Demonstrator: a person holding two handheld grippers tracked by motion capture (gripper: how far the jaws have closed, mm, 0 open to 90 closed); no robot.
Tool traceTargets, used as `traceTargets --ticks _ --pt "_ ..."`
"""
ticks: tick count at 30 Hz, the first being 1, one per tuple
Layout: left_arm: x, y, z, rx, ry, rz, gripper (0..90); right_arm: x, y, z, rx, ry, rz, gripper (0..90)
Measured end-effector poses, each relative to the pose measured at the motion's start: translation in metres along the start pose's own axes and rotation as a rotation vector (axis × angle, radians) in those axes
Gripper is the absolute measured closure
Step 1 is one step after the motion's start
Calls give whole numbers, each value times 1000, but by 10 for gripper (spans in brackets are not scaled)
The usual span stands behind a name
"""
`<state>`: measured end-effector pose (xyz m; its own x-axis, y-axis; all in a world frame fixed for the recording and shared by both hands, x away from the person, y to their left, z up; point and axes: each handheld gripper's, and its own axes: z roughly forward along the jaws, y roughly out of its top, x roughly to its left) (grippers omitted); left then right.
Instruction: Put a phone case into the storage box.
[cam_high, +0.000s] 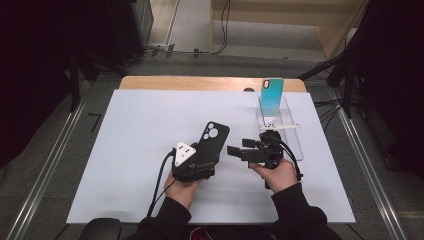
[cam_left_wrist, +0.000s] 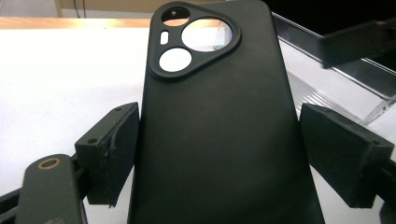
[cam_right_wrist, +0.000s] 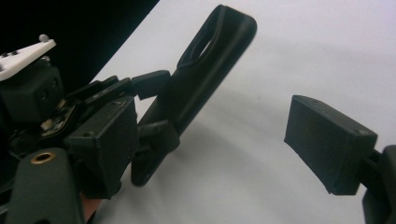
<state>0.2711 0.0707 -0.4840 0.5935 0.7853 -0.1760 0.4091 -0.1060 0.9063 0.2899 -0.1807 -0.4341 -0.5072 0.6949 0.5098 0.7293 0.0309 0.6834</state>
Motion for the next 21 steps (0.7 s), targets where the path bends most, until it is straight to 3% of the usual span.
traceTargets --ticks 13,21 --pt "-8 -7 -5 -53 11 -8 156 -11 7 14 -18 42 86 158" --pt "-12 -9 -6 -56 5 -11 156 -11 12 25 -14 47 90 159"
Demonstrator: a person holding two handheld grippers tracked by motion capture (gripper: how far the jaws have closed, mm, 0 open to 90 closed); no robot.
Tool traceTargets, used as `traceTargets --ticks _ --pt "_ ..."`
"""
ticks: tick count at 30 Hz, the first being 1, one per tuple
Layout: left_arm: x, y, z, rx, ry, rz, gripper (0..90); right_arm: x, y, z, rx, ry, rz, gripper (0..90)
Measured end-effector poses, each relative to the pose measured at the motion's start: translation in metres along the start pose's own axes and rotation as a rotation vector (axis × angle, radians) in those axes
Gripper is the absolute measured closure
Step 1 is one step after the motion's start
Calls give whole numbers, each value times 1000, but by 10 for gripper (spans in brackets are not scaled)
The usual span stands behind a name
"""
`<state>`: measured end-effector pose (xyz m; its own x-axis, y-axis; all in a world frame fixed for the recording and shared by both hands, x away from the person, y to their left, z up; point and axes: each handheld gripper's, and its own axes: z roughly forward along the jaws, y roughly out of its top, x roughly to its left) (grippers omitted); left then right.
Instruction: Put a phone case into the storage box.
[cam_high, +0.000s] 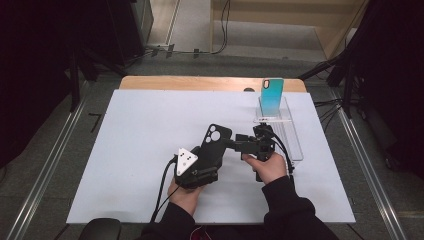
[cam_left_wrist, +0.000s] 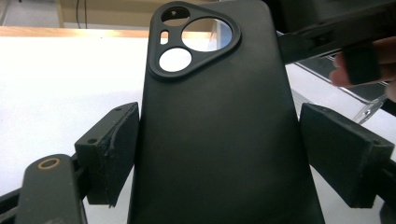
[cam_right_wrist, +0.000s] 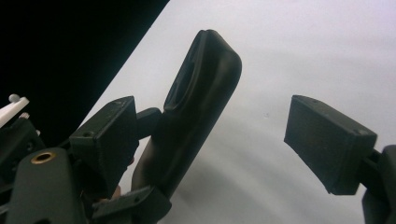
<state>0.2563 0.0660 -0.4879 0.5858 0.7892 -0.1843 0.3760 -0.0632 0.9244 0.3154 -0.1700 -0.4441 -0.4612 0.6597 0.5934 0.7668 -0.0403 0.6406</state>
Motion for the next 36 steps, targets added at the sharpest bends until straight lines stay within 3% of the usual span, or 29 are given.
traceTargets --ticks 12,15,19,26,36 --pt "-3 -2 0 -5 -2 -6 155 -1 6 14 22 26 56 307" --pt "-3 -3 1 -6 -8 -2 155 -3 8 16 47 61 102 408" --pt "-5 -4 1 -7 -14 -1 154 -1 8 15 42 46 96 604" --pt "-4 -4 1 -14 -50 -25 150 1 9 9 18 99 109 746" --pt "-3 2 0 1 -84 -41 139 10 13 4 19 127 86 777"
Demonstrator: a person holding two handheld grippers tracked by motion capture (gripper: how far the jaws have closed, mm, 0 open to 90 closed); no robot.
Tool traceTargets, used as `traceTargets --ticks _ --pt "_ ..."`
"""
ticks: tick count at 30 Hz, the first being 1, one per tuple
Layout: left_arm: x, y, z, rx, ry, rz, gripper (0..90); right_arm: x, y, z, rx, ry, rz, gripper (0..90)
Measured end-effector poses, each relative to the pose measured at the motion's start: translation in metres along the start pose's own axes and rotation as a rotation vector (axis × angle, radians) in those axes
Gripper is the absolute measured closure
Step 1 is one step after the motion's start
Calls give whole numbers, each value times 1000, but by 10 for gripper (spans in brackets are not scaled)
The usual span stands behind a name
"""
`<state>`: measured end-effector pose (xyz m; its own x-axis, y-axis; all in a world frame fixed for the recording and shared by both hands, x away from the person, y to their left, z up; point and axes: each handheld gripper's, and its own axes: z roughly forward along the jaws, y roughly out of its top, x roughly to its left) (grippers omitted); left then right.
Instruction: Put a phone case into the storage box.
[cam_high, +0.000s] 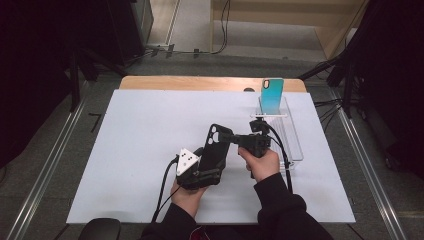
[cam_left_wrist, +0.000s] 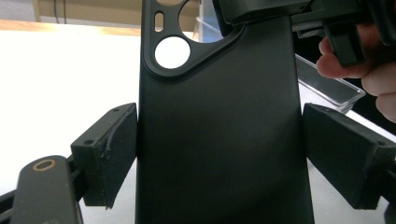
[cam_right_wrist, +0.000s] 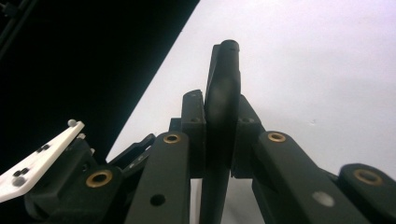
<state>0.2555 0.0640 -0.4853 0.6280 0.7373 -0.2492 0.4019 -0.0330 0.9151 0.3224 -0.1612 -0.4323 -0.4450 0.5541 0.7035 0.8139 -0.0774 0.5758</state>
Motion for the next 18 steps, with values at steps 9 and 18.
traceTargets --ticks 9,18 --pt "2 13 -2 52 -31 -15 35 10 3 -6 -11 14 -49 783" --pt "4 27 -4 169 -80 -26 54 14 6 -16 -26 -37 -113 782"
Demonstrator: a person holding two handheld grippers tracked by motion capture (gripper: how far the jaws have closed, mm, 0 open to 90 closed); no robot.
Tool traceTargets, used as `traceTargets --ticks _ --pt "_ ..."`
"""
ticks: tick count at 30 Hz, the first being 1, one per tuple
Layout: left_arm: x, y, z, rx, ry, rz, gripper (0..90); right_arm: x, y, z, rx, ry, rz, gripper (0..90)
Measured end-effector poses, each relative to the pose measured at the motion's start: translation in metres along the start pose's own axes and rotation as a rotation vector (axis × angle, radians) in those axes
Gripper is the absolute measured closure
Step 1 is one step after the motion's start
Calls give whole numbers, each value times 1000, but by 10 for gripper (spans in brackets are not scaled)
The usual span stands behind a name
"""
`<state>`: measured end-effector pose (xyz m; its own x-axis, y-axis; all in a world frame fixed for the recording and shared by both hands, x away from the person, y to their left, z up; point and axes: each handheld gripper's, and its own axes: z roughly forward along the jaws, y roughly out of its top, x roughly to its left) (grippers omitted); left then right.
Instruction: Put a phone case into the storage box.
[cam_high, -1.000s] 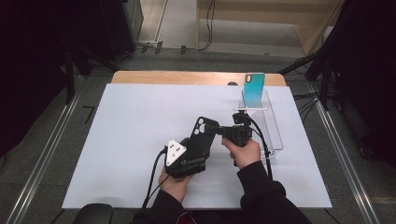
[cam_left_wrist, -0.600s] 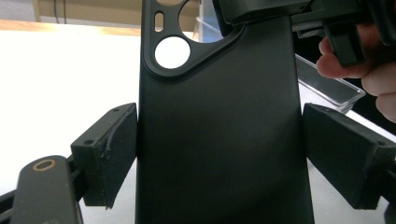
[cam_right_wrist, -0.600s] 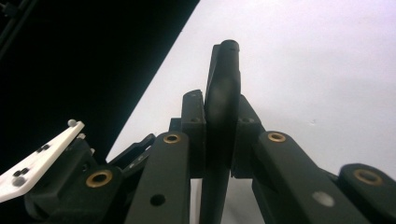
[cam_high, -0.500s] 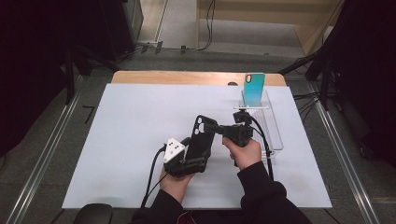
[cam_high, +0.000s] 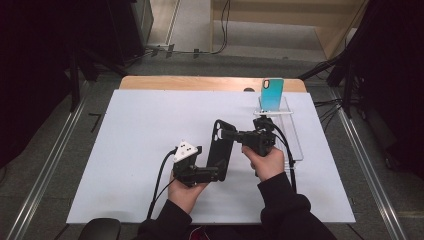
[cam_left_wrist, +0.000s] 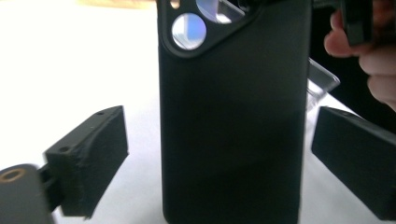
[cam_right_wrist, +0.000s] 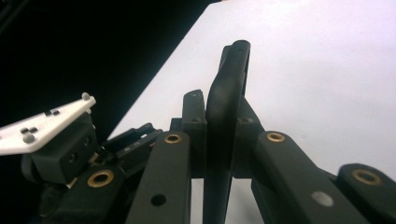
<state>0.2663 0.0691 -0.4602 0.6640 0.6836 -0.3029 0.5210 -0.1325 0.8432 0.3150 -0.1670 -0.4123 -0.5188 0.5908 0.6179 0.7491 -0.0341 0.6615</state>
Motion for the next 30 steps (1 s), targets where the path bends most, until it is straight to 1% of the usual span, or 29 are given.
traceTargets --ticks 4,5,6,7,9,10,12,13,14,15,17,20,23,24,26,30 --pt "-1 4 -1 42 -29 15 74 1 -1 -3 7 -9 -56 782" --pt "-1 6 -1 57 -31 17 76 1 -1 -4 6 -18 -71 782" --pt "-1 8 -2 61 -30 23 76 2 -1 -4 7 -23 -87 782" --pt "0 9 -3 65 -41 22 79 2 -1 -5 7 -27 -97 782" --pt "2 13 -5 98 -35 22 144 3 -2 -7 9 -35 -118 782" --pt "3 15 -6 111 -38 16 143 3 -2 -8 10 -36 -128 782" --pt "6 19 -7 125 -58 4 143 3 -3 -9 11 -42 -141 782" --pt "7 20 -8 125 -67 3 144 2 -4 -10 12 -38 -155 782" --pt "7 22 -9 135 -77 8 149 2 -5 -11 13 -41 -165 782" --pt "8 23 -9 141 -86 8 152 1 -5 -12 12 -38 -180 782" --pt "9 26 -10 163 -97 21 154 1 -6 -14 20 -27 -206 782" --pt "12 28 -11 186 -135 6 154 -1 -7 -17 30 -9 -230 782" --pt "16 31 -11 214 -152 21 154 0 -8 -19 45 -7 -259 782" --pt "18 32 -11 216 -152 32 154 0 -9 -20 43 -1 -267 782" --pt "21 34 -12 215 -162 39 154 -1 -9 -21 44 10 -281 781" --pt "28 39 -15 223 -195 51 154 -3 -10 -23 44 52 -300 781"
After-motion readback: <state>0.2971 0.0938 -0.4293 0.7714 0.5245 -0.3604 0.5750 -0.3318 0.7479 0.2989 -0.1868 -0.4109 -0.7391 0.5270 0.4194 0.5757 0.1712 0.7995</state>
